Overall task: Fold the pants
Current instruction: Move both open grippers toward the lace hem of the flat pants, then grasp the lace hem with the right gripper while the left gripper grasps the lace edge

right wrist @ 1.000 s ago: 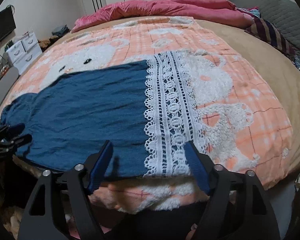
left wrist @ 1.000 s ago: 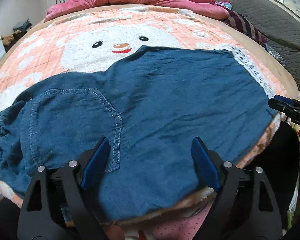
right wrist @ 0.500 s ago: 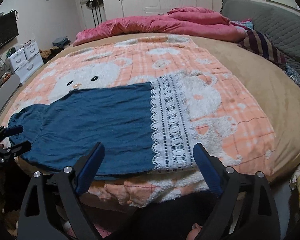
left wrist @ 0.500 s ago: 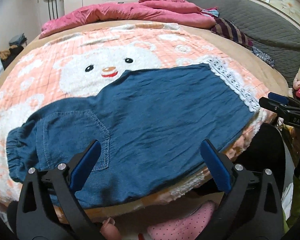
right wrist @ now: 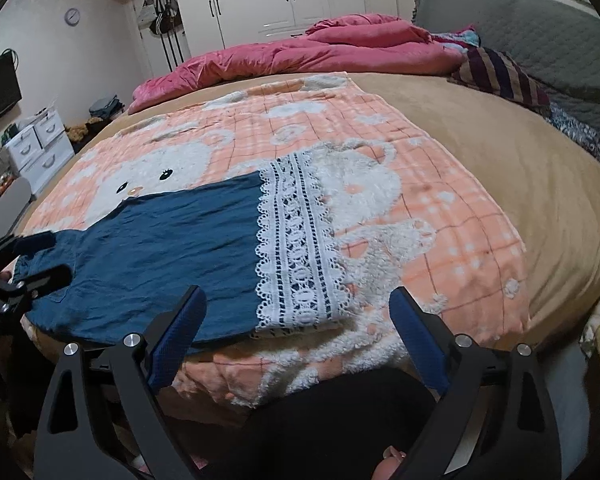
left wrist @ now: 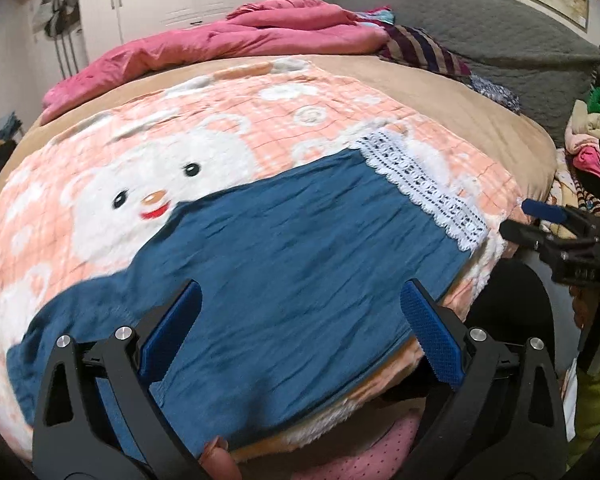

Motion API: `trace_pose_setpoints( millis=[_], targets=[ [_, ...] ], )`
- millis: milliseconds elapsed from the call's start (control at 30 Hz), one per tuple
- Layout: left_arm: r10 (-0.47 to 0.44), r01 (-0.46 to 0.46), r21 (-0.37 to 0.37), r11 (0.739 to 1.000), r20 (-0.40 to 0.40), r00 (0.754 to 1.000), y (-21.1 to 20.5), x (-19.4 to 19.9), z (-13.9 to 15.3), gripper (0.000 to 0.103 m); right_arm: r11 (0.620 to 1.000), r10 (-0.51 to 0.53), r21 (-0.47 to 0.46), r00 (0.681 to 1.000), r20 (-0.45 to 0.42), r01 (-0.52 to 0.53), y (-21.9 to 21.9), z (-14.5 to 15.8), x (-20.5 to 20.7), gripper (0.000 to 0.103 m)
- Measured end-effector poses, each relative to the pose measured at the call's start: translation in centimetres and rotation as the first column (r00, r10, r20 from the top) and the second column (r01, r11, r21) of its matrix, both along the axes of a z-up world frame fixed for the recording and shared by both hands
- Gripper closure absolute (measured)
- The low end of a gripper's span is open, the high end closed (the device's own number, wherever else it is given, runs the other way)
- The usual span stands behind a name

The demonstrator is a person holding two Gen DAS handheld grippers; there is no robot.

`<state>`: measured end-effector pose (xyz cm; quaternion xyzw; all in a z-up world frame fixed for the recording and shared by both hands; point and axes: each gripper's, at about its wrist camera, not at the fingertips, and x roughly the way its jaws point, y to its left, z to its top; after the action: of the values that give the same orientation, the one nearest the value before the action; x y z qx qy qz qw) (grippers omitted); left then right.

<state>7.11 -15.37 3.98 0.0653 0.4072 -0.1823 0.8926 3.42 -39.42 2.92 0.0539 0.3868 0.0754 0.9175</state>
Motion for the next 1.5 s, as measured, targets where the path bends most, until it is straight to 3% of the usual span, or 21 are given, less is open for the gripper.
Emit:
trace_pose_setpoints(
  millis=[367, 567, 767, 867, 933, 967, 1033, 1100, 1367, 1500],
  targets=[
    [-0.06, 0.061, 0.033, 0.998, -0.039, 0.997, -3.9, 5.2, -0.3, 0.01, 0.995, 0.002, 0.098, 1.0, -0.031, 0.001, -0.8, -1.8, 1.0, 0.011],
    [-0.099, 0.099, -0.004, 0.995, -0.092, 0.991, -6.1, 9.7, -1.6, 0.01, 0.986, 0.019, 0.166, 0.998, -0.057, -0.01, -0.4, -2.6, 2.2, 0.011],
    [-0.154, 0.156, 0.017, 0.988, -0.102, 0.983, -8.6, 13.9, -2.7, 0.01, 0.981, 0.023, 0.196, 0.996, -0.091, -0.005, -0.7, -3.7, 4.2, 0.011],
    [-0.2, 0.204, 0.027, 0.979, -0.107, 0.974, -10.2, 16.0, -3.3, 0.012, 0.973, 0.026, 0.229, 0.991, -0.13, 0.004, -0.8, -4.6, 4.9, 0.026],
    [-0.235, 0.24, 0.04, 0.97, -0.107, 0.966, -11.1, 16.8, -3.6, 0.023, 0.976, 0.016, 0.217, 0.991, -0.135, 0.013, -0.7, -4.9, 4.9, 0.035],
    [-0.251, 0.256, 0.032, 0.966, -0.115, 0.961, -11.5, 17.3, -3.8, 0.033, 0.974, 0.016, 0.224, 0.991, -0.13, 0.014, -0.8, -4.8, 4.8, 0.036],
    [-0.269, 0.269, -0.017, 0.963, -0.158, 0.95, -12.0, 18.8, -4.4, 0.04, 0.967, 0.011, 0.252, 0.993, -0.117, 0.019, -1.2, -4.7, 4.5, 0.04],
    [-0.274, 0.272, -0.036, 0.962, -0.18, 0.945, -12.2, 20.0, -4.9, 0.043, 0.965, 0.002, 0.259, 0.993, -0.115, 0.028, -1.5, -4.7, 4.3, 0.044],
    [-0.353, 0.339, -0.099, 0.935, -0.227, 0.908, -13.2, 22.0, -6.4, 0.042, 0.961, 0.011, 0.277, 0.996, -0.084, 0.013, -1.6, -4.2, 4.2, 0.045],
    [-0.393, 0.36, -0.17, 0.917, -0.251, 0.884, -13.3, 22.4, -7.3, 0.043, 0.96, -0.015, 0.277, 0.997, -0.079, 0.037, -1.9, -4.0, 4.6, 0.045]
  ],
)
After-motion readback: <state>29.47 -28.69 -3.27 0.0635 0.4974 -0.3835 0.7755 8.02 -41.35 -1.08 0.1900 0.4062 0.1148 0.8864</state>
